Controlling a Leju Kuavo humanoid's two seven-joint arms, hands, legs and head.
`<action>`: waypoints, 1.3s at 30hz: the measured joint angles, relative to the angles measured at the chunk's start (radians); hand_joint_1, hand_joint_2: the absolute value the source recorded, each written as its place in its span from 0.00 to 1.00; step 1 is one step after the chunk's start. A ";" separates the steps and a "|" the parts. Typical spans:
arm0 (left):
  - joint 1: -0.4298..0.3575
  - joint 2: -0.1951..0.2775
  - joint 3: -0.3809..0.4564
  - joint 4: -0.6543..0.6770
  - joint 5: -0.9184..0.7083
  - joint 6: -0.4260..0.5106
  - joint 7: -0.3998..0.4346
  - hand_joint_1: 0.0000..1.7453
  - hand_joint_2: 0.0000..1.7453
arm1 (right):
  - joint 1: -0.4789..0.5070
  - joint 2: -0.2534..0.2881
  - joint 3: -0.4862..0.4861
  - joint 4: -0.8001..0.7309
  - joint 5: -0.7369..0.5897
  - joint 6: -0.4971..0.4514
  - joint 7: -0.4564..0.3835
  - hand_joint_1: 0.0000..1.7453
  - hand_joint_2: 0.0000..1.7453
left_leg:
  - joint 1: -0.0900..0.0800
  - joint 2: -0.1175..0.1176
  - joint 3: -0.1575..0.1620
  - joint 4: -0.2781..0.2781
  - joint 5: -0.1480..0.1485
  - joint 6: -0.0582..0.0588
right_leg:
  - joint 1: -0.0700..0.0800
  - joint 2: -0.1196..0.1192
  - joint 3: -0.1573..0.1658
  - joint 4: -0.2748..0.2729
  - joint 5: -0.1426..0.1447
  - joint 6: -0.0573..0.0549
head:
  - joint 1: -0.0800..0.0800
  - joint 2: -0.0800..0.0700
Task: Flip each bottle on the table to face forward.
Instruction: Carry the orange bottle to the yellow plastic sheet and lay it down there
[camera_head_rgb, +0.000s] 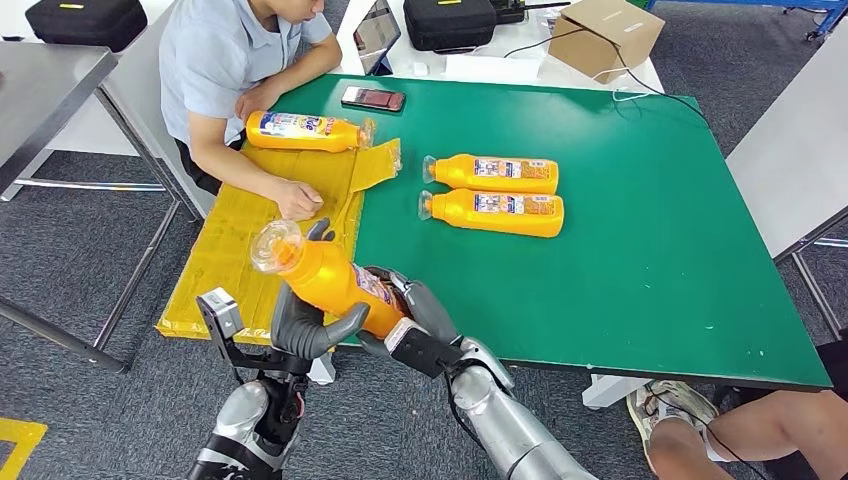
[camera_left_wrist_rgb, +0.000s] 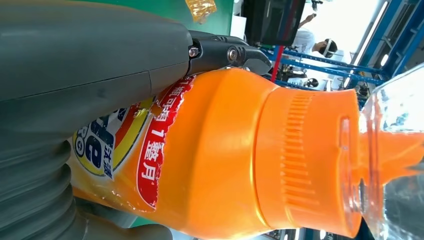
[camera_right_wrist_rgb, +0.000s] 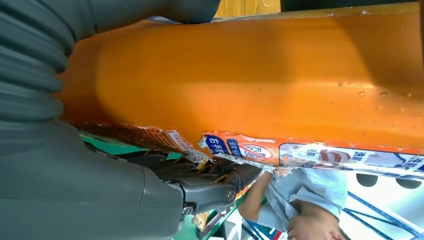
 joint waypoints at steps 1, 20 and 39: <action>0.000 0.000 0.000 0.001 -0.001 0.000 0.000 0.00 1.00 | 0.000 0.000 0.000 0.001 0.000 0.000 0.000 1.00 1.00 | 0.000 0.000 0.000 0.000 0.000 0.000 | 0.000 0.000 0.000 0.000 0.000 0.000 | 0.000 0.000; -0.058 0.000 0.011 0.113 0.184 -0.105 0.146 1.00 1.00 | -0.004 0.003 0.041 0.011 0.116 -0.174 -0.008 0.00 1.00 | 0.000 0.000 0.000 0.000 0.000 0.000 | 0.000 0.000 0.000 0.000 0.000 0.000 | 0.000 0.000; -0.107 0.010 0.018 0.143 0.091 0.071 0.130 1.00 1.00 | 0.009 0.008 0.059 0.016 0.155 -0.329 -0.021 0.00 0.00 | 0.000 0.000 -0.001 0.000 0.000 0.000 | 0.000 0.000 -0.001 0.000 0.000 0.000 | 0.000 0.000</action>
